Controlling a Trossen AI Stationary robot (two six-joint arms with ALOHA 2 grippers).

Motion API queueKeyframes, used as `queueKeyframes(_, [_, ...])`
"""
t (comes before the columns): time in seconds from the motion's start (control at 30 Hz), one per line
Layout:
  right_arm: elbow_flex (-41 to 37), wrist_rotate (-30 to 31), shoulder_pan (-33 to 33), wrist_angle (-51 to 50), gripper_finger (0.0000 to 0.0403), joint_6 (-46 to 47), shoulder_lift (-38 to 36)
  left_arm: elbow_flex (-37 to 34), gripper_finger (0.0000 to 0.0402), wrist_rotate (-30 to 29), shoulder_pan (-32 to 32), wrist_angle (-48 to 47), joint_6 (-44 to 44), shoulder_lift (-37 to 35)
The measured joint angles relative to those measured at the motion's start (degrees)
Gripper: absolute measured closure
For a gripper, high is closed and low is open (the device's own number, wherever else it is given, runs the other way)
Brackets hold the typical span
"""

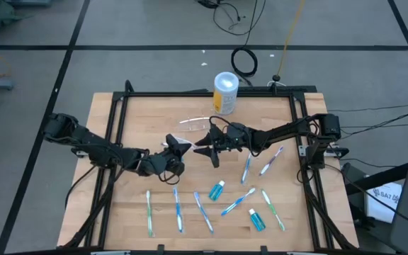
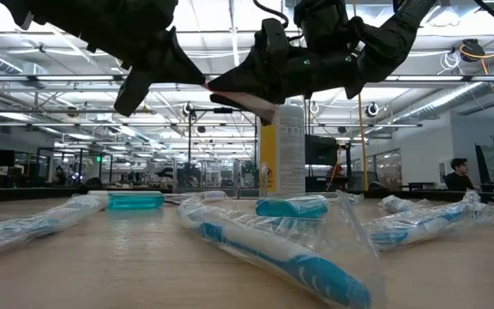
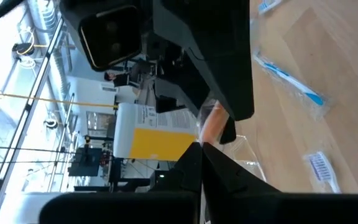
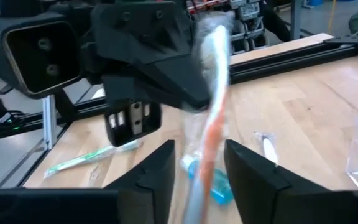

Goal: Pick & Place toothbrushing station
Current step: Put the orange toothbrush into the left section of the transparent organizer

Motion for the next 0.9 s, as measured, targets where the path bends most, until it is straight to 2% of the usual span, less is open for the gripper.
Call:
queueKeyframes(0.23, [0.0, 0.3, -0.3, 0.0, 0.0356, -0.3, 0.0, 0.0, 0.0399, 0.3, 0.9, 0.0, -3.0, 0.0])
queueKeyframes(0.37, [0.0, 0.4, -0.9, -0.2, 0.039, -0.3, 0.0, 0.0, 0.0383, 0.6, 1.0, 0.0, -6.5, 0.0])
queueKeyframes(0.67, [0.0, 0.2, -1.2, -1.2, 0.0385, 0.0, 0.0, 0.0, 0.0346, 0.8, 1.0, 0.2, -14.1, 0.0])
queueKeyframes(0.9, [0.0, 0.6, -1.3, -1.2, 0.0387, 0.0, 0.0, 0.0, 0.0287, 1.0, 1.0, 0.4, -16.1, 0.0])
